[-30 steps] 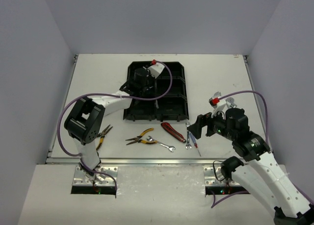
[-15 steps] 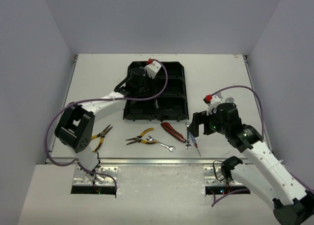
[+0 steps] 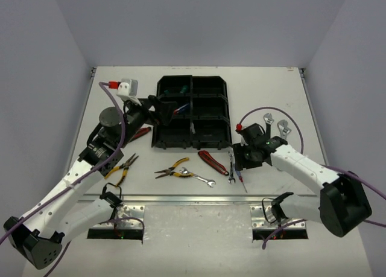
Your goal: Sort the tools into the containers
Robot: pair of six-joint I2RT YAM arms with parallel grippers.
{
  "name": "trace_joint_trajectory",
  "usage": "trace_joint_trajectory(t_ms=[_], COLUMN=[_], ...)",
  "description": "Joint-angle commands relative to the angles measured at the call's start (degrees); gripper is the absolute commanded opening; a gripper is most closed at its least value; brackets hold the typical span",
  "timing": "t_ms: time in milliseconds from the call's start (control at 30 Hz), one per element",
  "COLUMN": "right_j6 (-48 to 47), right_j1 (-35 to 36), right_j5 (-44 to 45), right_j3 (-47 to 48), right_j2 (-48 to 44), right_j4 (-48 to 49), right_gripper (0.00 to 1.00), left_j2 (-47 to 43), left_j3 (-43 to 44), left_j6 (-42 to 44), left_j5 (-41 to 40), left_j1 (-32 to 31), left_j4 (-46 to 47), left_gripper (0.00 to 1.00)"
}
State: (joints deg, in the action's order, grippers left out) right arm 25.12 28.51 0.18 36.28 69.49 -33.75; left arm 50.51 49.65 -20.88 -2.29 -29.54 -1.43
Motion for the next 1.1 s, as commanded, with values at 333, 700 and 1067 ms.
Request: trace_joint_trajectory(t_ms=[333,700,1067], right_j6=[0.9,2.0,2.13], right_j1=[1.63,5.66,6.57], right_j5=[3.71,4.3,-36.7], right_j3=[-1.47,3.94,-3.6], right_j2=[15.17,-3.91,-26.25], right_j4=[7.27,-0.17,28.19], right_gripper=[0.22,0.0,0.0], left_j2=[-3.32,0.02,11.53], left_j3=[-8.47,-14.59,-16.23], left_j6=[-4.31,-16.08,-23.86], left_j5=[9.97,17.15,15.98], left_j1=[0.27,-5.41,-20.45], left_j4=[-2.82,10.7,37.99], left_gripper=[1.0,1.0,1.0])
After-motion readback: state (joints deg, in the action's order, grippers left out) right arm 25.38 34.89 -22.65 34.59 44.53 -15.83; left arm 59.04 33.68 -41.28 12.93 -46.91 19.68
